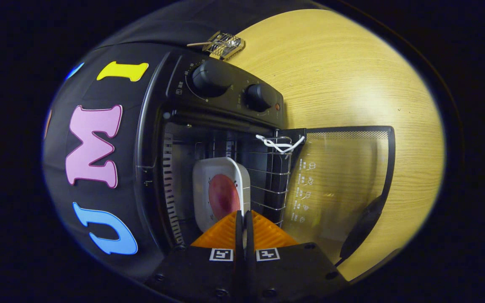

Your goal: Open the toaster oven, put the food inside, and close the toaster oven door.

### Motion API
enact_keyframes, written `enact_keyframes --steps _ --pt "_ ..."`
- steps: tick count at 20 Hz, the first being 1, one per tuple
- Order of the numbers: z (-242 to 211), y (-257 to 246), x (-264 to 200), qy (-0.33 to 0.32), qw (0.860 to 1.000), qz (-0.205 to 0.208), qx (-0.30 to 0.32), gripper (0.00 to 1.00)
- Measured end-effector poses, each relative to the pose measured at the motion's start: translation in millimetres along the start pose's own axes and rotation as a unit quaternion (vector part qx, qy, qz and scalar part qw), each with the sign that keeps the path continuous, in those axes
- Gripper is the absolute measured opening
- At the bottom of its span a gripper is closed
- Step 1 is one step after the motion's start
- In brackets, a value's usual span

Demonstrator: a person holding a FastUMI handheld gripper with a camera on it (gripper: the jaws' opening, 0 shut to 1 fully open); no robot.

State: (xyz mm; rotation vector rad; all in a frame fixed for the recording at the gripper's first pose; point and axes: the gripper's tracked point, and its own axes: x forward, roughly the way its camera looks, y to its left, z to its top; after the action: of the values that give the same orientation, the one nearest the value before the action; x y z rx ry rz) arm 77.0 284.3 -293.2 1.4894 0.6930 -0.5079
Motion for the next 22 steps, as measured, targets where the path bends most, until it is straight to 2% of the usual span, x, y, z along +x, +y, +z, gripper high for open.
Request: enact_keyframes --steps 4,9,11,12,13,14,15,16,18,20,22 --pt "-2 -5 4 -0.002 1.0 -0.011 0.001 0.05" --pt "-6 -3 -1 0.015 1.0 -0.001 0.0 0.09" --pt "-9 2 -7 0.026 1.0 0.013 -0.003 0.17" --pt "-11 3 -9 0.033 0.999 0.015 -0.003 0.33" --pt "-13 5 -14 0.039 0.999 0.022 -0.003 0.45" --pt "-12 8 -18 0.044 0.999 0.029 -0.008 0.63" --pt "-13 5 -23 0.05 0.998 0.026 -0.02 0.72" --pt "-14 4 -29 0.054 0.998 0.029 -0.029 0.91" --pt "-13 4 -43 0.067 0.995 0.033 -0.061 0.99" --pt "-18 4 -59 0.087 0.989 0.041 -0.109 0.99" --pt "-21 4 -78 0.105 0.977 0.055 -0.179 0.98"
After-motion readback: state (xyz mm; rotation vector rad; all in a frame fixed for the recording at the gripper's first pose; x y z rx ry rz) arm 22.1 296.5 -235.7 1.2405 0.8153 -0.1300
